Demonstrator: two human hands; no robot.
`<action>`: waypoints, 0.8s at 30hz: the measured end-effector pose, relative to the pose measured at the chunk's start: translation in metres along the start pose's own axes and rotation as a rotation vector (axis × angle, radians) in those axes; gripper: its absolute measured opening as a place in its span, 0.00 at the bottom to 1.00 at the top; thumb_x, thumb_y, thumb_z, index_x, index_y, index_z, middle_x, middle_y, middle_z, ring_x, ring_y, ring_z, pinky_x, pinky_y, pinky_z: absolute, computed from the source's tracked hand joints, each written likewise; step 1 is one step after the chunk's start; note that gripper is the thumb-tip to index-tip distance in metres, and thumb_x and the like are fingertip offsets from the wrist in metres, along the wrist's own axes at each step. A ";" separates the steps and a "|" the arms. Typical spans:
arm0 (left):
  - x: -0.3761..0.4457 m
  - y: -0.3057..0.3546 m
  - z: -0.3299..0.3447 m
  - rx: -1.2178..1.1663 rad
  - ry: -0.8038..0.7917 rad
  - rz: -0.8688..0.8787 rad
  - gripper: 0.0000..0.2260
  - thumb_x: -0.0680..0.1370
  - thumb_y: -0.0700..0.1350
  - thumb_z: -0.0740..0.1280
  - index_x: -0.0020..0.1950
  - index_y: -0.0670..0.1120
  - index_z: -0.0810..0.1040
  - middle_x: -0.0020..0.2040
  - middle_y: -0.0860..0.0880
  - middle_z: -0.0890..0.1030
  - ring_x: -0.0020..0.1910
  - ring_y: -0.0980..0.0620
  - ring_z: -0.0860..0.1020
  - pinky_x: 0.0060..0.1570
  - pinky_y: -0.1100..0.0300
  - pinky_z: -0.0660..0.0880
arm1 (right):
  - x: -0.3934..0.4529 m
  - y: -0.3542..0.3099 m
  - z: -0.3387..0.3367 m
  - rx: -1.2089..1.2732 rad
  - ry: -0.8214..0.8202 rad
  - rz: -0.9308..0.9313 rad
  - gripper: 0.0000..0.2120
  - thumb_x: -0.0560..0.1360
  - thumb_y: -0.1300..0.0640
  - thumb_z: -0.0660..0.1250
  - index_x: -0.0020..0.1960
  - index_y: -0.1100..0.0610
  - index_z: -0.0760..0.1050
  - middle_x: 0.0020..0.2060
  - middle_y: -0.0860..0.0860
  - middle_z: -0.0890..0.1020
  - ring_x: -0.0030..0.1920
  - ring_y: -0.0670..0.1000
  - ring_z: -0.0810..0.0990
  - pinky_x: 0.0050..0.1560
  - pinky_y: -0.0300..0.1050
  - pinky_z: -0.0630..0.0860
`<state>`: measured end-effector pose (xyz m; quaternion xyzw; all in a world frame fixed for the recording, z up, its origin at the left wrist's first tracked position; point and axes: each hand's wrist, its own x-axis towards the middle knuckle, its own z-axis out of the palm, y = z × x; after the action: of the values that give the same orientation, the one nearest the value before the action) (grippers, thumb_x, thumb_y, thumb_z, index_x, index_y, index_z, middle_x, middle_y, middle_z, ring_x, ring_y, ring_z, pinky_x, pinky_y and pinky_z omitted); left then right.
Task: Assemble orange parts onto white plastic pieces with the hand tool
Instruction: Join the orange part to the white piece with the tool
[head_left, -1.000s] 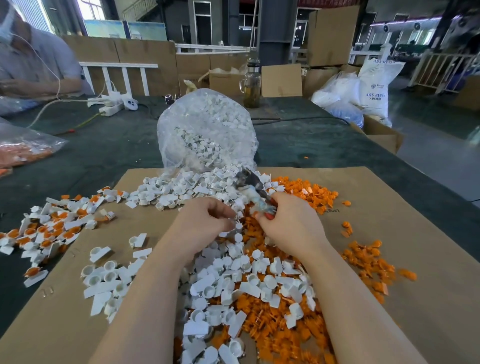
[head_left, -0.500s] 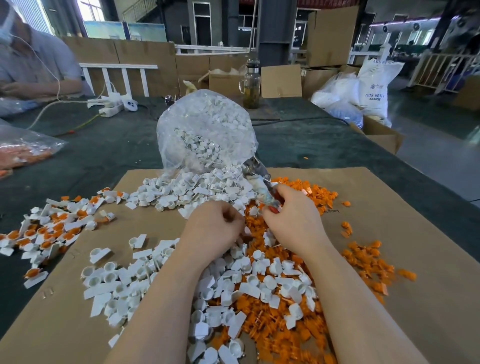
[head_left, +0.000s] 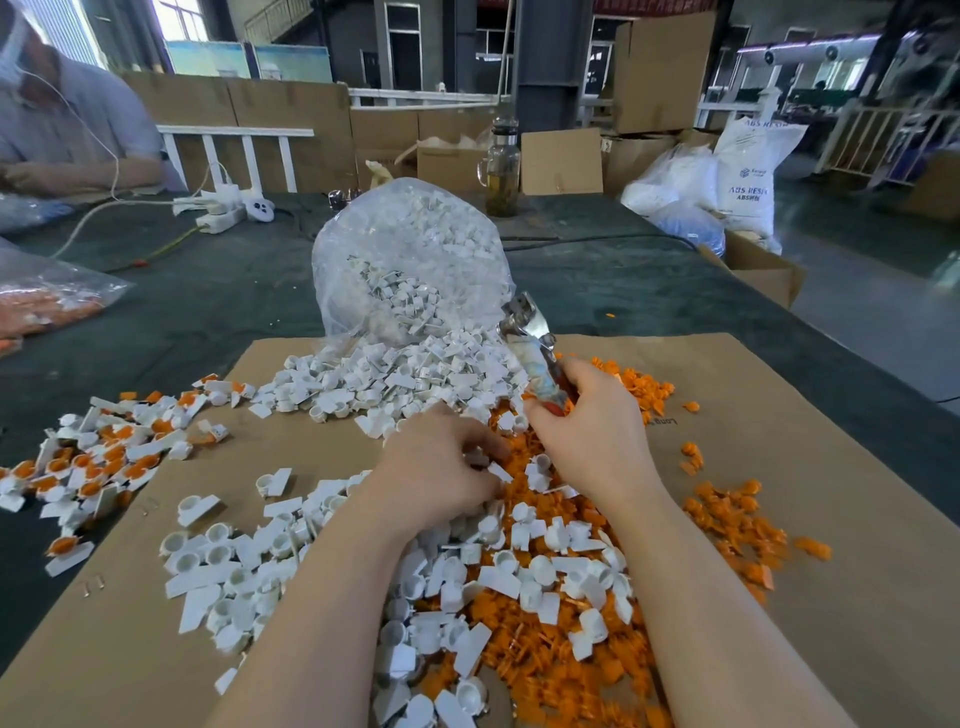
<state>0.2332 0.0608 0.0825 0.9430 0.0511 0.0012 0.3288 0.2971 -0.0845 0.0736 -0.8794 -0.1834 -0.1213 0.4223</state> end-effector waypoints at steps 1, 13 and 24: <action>-0.001 0.001 0.001 0.051 0.006 -0.005 0.13 0.72 0.46 0.73 0.54 0.59 0.83 0.49 0.52 0.72 0.47 0.51 0.77 0.54 0.53 0.77 | 0.000 0.000 0.000 0.004 0.003 0.000 0.04 0.74 0.54 0.68 0.48 0.49 0.76 0.40 0.42 0.78 0.39 0.44 0.76 0.34 0.38 0.66; 0.004 -0.005 0.010 0.149 0.078 0.083 0.12 0.73 0.48 0.74 0.55 0.57 0.82 0.47 0.55 0.71 0.47 0.55 0.75 0.48 0.61 0.73 | 0.001 0.000 0.001 -0.022 0.030 -0.009 0.05 0.74 0.53 0.69 0.48 0.47 0.74 0.40 0.39 0.77 0.41 0.40 0.75 0.36 0.36 0.69; 0.005 -0.005 0.012 0.083 0.106 0.089 0.09 0.73 0.48 0.75 0.39 0.54 0.75 0.44 0.54 0.76 0.41 0.58 0.74 0.41 0.62 0.72 | 0.001 0.001 0.000 -0.042 0.034 -0.012 0.08 0.75 0.53 0.69 0.53 0.50 0.76 0.43 0.41 0.78 0.42 0.42 0.75 0.35 0.34 0.65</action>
<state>0.2385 0.0578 0.0701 0.9558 0.0265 0.0638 0.2857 0.2981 -0.0844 0.0732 -0.8847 -0.1789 -0.1425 0.4062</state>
